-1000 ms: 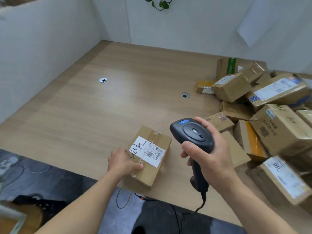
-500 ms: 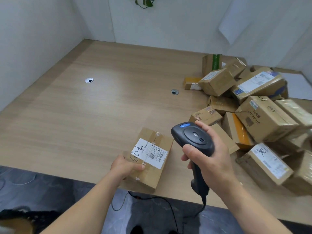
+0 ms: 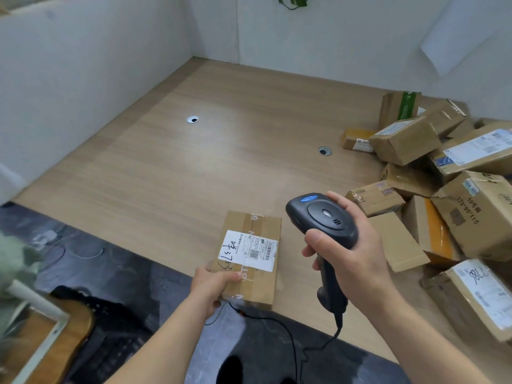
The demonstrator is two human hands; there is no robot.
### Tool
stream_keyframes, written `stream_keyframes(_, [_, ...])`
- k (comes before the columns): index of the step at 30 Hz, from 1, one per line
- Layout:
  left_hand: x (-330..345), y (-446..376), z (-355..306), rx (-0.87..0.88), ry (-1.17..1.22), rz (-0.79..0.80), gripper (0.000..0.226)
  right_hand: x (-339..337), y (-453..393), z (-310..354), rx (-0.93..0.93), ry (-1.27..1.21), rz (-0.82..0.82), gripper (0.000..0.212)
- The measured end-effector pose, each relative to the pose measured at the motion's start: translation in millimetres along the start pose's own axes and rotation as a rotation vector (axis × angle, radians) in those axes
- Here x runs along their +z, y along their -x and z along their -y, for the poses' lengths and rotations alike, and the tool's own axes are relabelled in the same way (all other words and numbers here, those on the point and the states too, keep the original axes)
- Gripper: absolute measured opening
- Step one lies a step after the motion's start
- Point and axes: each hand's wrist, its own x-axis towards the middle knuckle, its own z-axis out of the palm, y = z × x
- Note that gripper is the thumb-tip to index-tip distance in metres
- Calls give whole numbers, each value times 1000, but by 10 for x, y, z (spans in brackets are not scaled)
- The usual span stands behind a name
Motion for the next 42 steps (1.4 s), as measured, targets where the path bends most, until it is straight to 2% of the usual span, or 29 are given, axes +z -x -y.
stream_keyframes(4, [-40, 62, 126, -52, 166, 54, 39, 57, -3, -19, -1, -7, 64, 75])
stream_keyframes(9, [-55, 21, 356, -85, 415, 126, 26, 48, 39, -55, 14, -10, 116, 74])
stream_keyframes(12, [-73, 4, 420, -76, 471, 124, 34, -4, 61, -77, 30, 25, 138, 74])
stream_keyframes(17, [-355, 11, 140, 79, 311, 101, 67, -85, 55, -114, 93, 80, 198, 69])
stream_keyframes(21, [-743, 163, -495, 247, 96, 80, 75, -29, 71, -121, 120, 152, 278, 68])
stream_keyframes(25, [-1013, 408, -1068, 360, -94, 66, 69, 98, 82, -98, 94, 168, 304, 61])
stream_keyframes(27, [-1097, 496, -1265, 393, -138, 64, 70, 161, 83, -76, 80, 190, 301, 65])
stream_keyframes(30, [-1179, 581, -1463, 445, -145, 63, 80, 228, 81, -43, 63, 197, 292, 69])
stream_keyframes(35, [-1245, 722, -1673, 504, -169, 79, 67, 300, 83, 41, 28, 190, 279, 70])
stream_keyframes(42, [-1325, 801, -1809, 567, -189, 77, 72, 346, 105, 142, -5, 191, 270, 69])
